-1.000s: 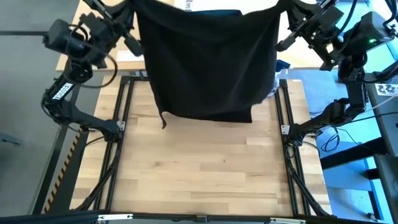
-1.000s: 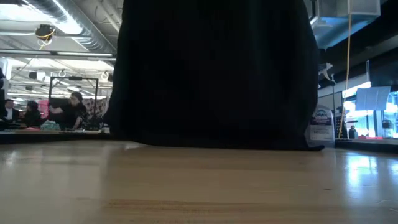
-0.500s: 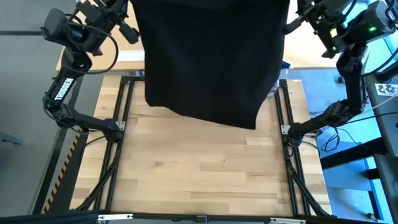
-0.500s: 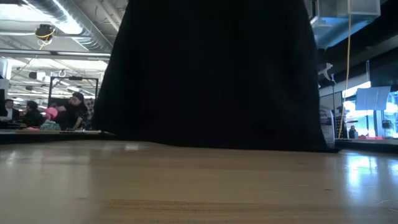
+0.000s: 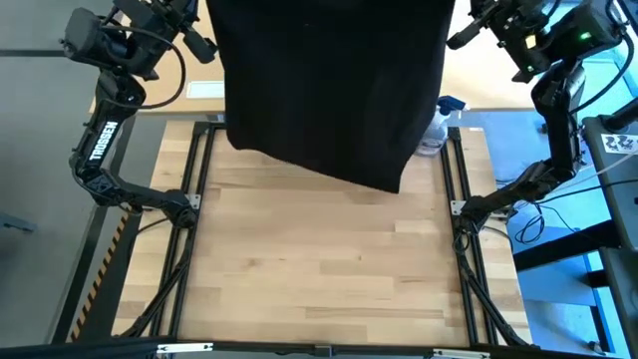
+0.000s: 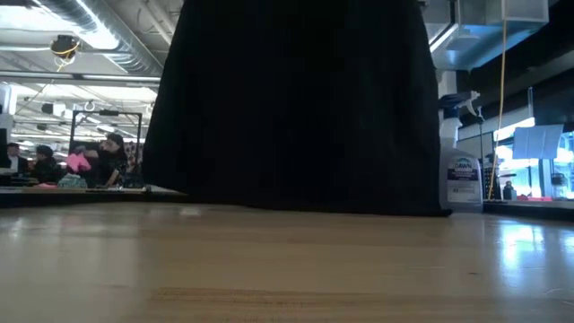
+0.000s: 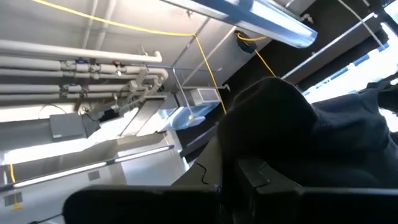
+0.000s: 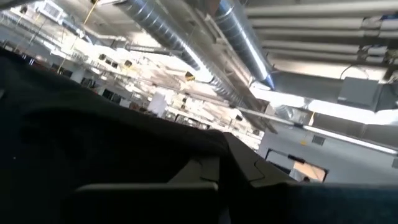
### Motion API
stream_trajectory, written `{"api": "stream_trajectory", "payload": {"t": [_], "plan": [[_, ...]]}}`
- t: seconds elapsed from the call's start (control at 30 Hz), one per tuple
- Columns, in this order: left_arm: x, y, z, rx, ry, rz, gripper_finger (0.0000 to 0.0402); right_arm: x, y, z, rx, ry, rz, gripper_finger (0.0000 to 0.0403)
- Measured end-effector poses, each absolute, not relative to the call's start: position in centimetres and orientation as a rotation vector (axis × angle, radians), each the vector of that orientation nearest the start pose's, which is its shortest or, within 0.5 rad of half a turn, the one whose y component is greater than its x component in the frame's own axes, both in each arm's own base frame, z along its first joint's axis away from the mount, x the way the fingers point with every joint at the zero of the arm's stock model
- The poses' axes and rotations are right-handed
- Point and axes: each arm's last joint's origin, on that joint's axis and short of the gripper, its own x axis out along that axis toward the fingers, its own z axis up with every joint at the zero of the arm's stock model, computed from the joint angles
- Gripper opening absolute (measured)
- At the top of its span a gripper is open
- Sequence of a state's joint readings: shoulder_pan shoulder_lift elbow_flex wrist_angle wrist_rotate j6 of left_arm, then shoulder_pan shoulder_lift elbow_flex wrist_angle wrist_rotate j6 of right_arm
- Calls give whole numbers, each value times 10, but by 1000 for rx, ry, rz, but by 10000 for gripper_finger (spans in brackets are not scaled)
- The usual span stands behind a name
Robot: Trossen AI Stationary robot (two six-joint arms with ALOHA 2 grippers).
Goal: Fold Laundry from Bin
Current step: Fold the black shirt
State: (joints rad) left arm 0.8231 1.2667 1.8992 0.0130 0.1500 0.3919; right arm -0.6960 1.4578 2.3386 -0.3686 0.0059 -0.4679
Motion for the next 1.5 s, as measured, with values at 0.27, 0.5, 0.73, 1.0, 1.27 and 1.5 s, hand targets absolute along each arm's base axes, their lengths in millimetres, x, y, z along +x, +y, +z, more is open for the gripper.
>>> {"api": "stream_trajectory", "payload": {"t": [0.27,0.5,0.73,1.0,1.27,1.5], "plan": [[121,122,614,740,-544,723,0,135,-113,651,-658,-421,-813,0],[120,125,613,739,-525,733,0,135,-113,651,-660,-423,-814,0],[119,124,614,743,-531,738,0,137,-113,648,-614,-420,-751,0],[107,109,618,743,-557,702,0,136,-113,649,-594,-427,-773,0],[84,75,620,713,-561,509,0,130,-102,644,-531,-380,-618,0],[60,33,614,679,-523,308,0,132,-64,642,-469,-385,-395,0]]}}
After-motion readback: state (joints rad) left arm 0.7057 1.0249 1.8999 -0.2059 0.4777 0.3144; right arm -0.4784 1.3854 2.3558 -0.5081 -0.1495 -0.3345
